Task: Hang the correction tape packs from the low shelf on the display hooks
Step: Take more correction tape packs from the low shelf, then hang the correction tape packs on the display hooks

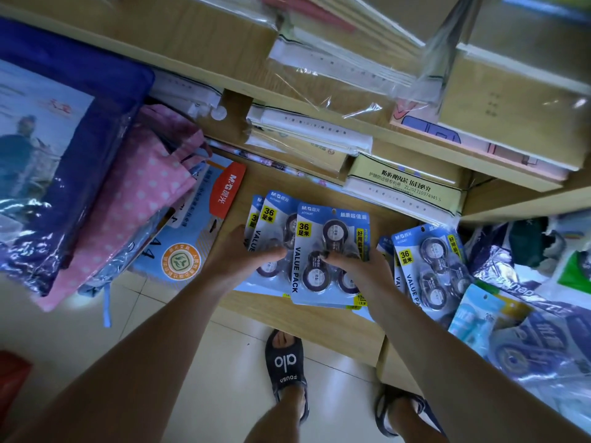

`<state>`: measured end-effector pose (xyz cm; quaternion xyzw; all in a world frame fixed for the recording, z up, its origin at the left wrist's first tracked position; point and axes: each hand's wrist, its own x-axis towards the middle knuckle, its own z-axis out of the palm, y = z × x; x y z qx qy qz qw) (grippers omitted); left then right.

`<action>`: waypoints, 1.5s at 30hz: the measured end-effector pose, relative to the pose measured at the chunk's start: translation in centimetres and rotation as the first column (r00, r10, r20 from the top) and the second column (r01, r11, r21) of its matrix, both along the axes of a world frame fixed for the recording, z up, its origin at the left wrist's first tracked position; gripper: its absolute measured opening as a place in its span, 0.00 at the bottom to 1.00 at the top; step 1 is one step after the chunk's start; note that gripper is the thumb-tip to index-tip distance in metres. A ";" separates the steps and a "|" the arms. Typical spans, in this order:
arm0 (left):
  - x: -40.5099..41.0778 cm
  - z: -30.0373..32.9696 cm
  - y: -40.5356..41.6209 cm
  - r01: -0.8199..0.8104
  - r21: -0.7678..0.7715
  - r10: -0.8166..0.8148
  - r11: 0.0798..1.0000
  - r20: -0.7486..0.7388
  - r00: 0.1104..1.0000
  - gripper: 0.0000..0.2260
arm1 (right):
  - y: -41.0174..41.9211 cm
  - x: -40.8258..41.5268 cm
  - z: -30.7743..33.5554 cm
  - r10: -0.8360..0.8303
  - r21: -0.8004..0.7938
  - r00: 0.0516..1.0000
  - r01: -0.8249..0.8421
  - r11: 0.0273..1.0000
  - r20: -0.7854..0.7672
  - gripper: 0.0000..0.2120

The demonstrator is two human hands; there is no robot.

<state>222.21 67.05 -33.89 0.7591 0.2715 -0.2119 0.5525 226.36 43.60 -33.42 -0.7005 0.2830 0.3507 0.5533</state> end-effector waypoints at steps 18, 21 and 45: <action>-2.3 26.2 -4.7 -0.020 -0.211 0.054 0.977 0.158 0.986 0.22 | -10.0 -2.3 24.0 0.016 0.217 0.986 -0.052 0.975 0.168 0.34; -1.8 33.0 -6.7 0.061 -0.170 -0.018 0.983 0.244 0.969 0.24 | -12.6 -2.6 30.2 -0.075 0.273 0.962 0.001 0.962 0.263 0.33; 0.3 70.1 -29.9 0.260 0.027 -0.159 0.965 0.850 0.502 0.13 | -31.5 -6.5 67.4 -0.279 0.414 0.546 -0.139 0.900 0.790 0.26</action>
